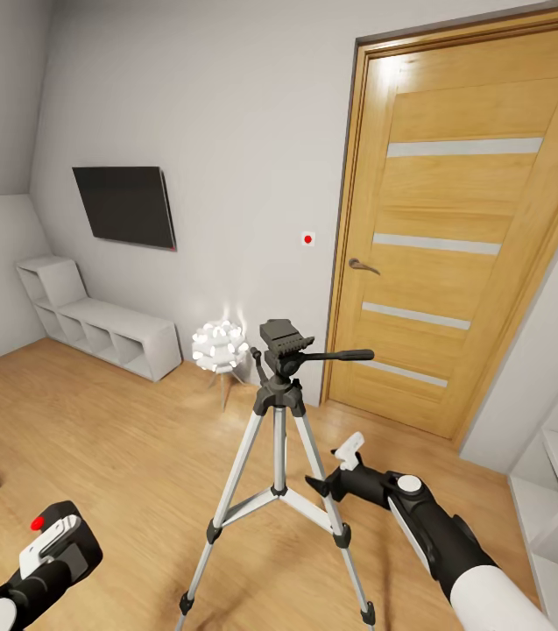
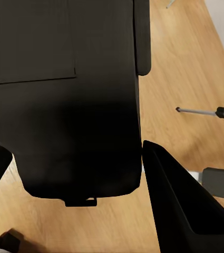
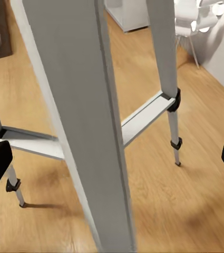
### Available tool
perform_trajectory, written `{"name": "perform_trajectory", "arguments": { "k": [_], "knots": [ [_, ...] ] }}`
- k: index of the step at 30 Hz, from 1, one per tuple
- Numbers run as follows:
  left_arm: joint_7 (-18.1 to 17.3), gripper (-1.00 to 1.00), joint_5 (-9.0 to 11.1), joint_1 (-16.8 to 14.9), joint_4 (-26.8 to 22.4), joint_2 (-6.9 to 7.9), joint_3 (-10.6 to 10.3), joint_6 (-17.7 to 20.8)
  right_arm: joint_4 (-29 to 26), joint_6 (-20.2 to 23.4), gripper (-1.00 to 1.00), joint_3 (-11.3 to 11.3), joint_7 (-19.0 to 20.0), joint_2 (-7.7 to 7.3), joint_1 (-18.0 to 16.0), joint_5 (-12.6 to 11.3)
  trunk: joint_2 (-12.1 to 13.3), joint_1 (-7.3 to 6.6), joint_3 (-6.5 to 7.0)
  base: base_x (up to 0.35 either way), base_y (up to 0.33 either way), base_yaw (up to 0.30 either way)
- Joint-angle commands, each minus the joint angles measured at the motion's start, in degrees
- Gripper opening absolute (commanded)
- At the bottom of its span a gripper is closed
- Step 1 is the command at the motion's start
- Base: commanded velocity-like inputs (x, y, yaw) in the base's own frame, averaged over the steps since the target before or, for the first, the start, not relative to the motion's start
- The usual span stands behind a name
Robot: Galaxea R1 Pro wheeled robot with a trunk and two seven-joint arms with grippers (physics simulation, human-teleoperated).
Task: Attach the digital camera to the camera tripod in the bedroom.
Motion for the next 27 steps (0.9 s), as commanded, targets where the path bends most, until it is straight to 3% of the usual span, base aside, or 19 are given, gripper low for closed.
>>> {"name": "perform_trajectory", "arguments": {
  "k": [1, 11, 18, 22, 27],
  "knots": [
    [0.32, -1.0, 0.45, -0.01, -0.13, 0.01, 0.01, 0.21, -0.12, 0.27, 1.0, 0.07, 0.48, -0.02, -0.04, 0.32, -0.12, 0.04, -0.12, 0.0, 0.0, 0.0],
    [0.1, -1.0, 0.38, -0.01, -0.53, 0.04, -0.59, 0.15, 0.08, 0.23, 1.0, 0.23, 1.69, 0.09, 0.02, 0.51, -0.12, 0.04, -0.12, 0.0, 0.0, 0.0],
    [0.09, -1.0, -0.08, -0.5, -1.21, 0.88, -5.46, 0.03, 0.22, 0.16, 1.0, 0.28, 1.85, 0.43, 0.01, 0.57, -0.12, 0.04, -0.12, 0.0, 0.0, 0.0],
    [0.09, -1.0, -2.75, -0.96, -2.12, 1.27, -8.02, -0.02, 0.25, 0.06, 1.0, 0.28, 1.9, 0.6, 0.02, 0.56, -0.12, 0.04, -0.12, 0.0, 0.0, 0.0],
    [0.09, -1.0, -8.38, -1.17, -3.12, 1.09, -9.71, -0.2, 0.26, -1.09, 1.0, 0.24, 1.87, 0.69, -0.01, 0.55, -0.12, 0.04, -0.12, 0.0, 0.0, 0.0]
  ]
}}
